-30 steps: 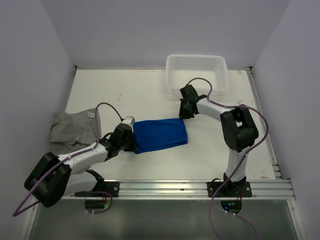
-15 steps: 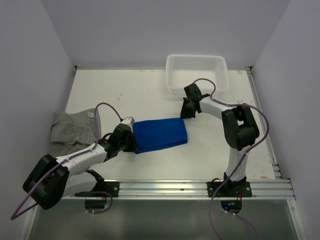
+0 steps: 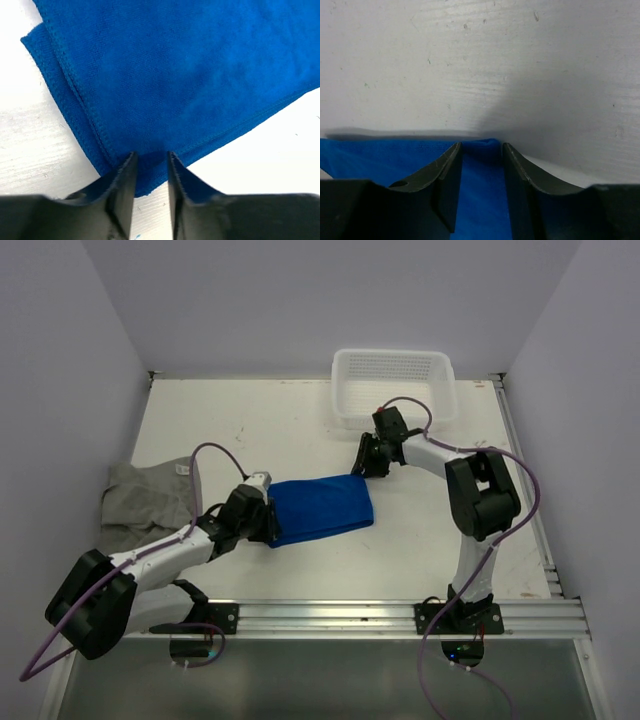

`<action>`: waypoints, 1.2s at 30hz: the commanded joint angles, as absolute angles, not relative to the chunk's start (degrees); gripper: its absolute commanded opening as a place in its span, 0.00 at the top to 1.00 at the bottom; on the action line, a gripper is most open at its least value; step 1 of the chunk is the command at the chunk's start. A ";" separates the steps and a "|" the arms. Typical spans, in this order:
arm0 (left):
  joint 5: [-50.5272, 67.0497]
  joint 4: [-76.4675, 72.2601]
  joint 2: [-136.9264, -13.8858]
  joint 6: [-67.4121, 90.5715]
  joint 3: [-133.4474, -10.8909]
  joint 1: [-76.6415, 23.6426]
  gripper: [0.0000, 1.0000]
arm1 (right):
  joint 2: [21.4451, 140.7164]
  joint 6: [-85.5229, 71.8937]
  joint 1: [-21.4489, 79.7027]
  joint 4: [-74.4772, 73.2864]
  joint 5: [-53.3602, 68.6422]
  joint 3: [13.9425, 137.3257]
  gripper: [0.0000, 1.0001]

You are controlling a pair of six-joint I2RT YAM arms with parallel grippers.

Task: Roll the towels
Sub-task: Fold the towel

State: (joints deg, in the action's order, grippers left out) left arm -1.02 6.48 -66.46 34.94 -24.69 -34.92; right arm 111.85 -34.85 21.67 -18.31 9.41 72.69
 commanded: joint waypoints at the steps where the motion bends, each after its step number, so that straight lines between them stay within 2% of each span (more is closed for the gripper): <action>1: -1.23 7.90 -66.53 33.22 -28.12 -35.24 0.63 | 106.62 -32.70 21.53 -19.59 11.87 73.39 0.57; 3: -2.28 8.52 -66.27 33.14 -28.74 -35.24 0.56 | 105.65 -32.43 21.53 -21.35 10.03 74.26 0.53; 10: -4.22 12.12 -63.73 32.70 -32.51 -35.24 0.43 | 99.77 -31.90 21.45 -25.14 5.02 74.89 0.46; 14: -4.22 13.18 -62.93 32.08 -37.08 -35.24 0.37 | 92.56 -32.61 21.36 -21.11 5.44 64.64 0.46; 20: -5.71 12.66 -64.68 30.77 -45.08 -35.51 0.17 | 80.87 -36.37 21.36 -14.86 9.05 48.55 0.46; 21: -5.89 12.31 -65.38 30.24 -46.83 -35.68 0.11 | 78.77 -37.17 21.44 -13.90 9.66 46.95 0.46; 24: -5.80 12.22 -69.42 29.62 -50.87 -36.03 0.04 | 76.91 -40.25 21.44 -11.17 11.95 42.28 0.46; 36: -6.59 11.25 -82.87 28.92 -61.43 -40.51 0.04 | 82.35 -45.88 21.45 1.30 17.23 32.97 0.52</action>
State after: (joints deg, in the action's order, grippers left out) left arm -4.97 12.43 -81.25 30.48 -57.06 -39.57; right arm 81.21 -42.98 21.67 -4.99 14.50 35.24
